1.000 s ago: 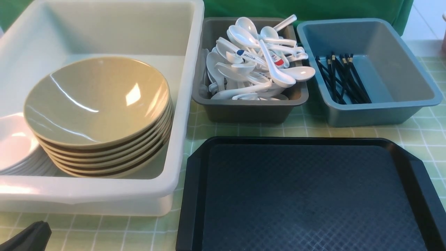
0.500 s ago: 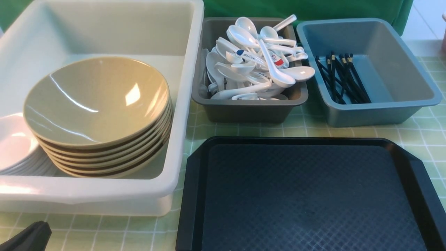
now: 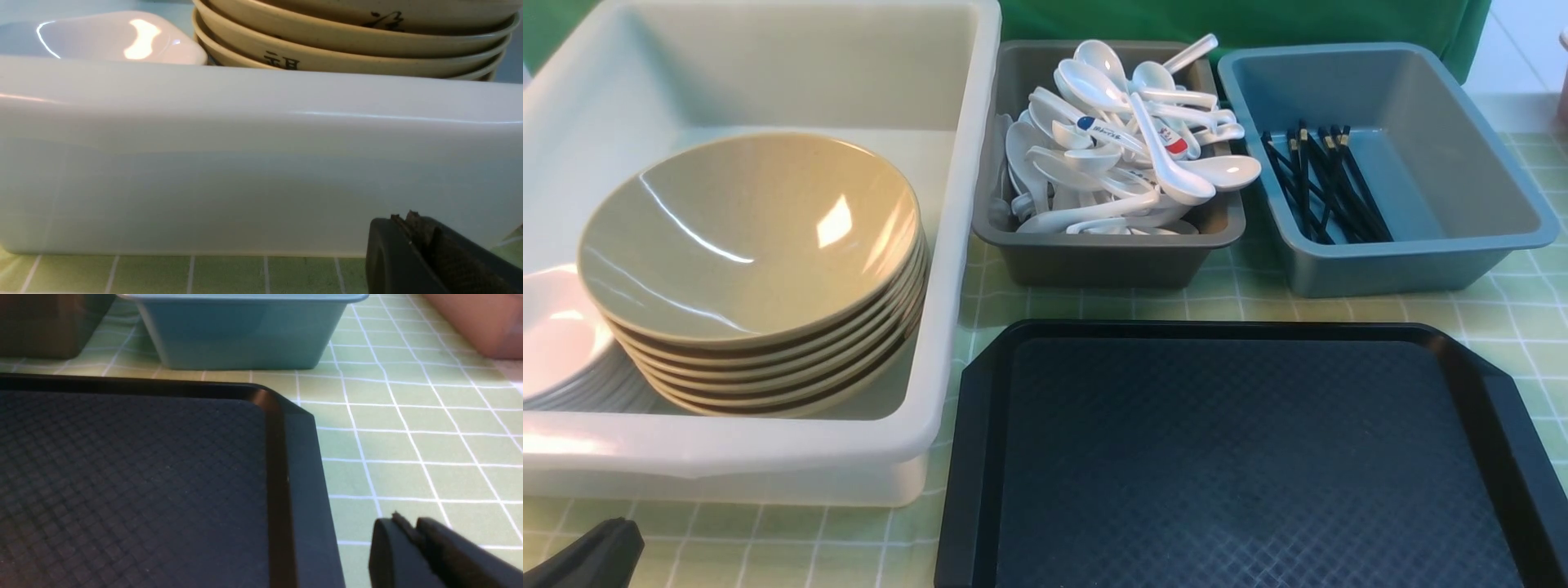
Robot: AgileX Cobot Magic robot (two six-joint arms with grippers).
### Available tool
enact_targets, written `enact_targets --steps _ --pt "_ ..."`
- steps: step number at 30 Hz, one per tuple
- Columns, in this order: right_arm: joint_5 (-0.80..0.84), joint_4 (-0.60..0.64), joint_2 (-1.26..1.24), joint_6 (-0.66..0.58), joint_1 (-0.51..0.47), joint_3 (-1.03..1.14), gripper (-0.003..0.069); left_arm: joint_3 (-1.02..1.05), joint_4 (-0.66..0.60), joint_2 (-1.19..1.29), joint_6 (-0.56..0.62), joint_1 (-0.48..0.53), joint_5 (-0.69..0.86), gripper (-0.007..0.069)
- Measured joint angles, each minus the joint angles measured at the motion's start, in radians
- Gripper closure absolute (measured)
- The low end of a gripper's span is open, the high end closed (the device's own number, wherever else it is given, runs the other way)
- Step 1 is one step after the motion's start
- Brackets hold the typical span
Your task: On green table put chopsticks spoon bowls plates into blue grey white boxes.
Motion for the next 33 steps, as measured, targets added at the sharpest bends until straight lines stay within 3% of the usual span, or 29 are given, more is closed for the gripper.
enact_targets --steps 33 --pt "-0.003 0.000 0.000 0.000 0.000 0.001 0.0551 0.000 0.000 0.000 0.000 0.000 0.000 0.0626"
